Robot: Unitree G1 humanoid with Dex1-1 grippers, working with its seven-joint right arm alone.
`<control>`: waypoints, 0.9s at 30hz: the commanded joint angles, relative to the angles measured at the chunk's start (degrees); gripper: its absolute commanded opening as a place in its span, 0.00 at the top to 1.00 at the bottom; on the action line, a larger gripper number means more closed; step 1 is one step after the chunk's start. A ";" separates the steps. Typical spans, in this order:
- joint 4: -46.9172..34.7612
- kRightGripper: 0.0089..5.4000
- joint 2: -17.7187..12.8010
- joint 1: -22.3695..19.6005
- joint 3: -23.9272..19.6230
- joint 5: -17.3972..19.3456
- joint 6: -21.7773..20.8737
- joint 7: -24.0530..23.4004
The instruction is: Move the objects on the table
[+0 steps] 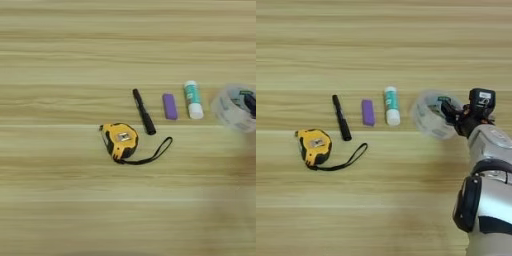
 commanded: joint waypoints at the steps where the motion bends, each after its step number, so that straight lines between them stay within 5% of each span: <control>1: -4.50 0.33 -2.66 -3.63 0.16 0.48 -2.23 -0.05; 9: -14.34 0.13 -0.61 -1.23 0.04 1.94 -5.82 1.48; 16: -30.17 0.01 3.82 4.37 1.03 3.56 -3.26 2.04; 27: -53.57 0.01 10.59 13.92 4.16 4.87 3.54 1.66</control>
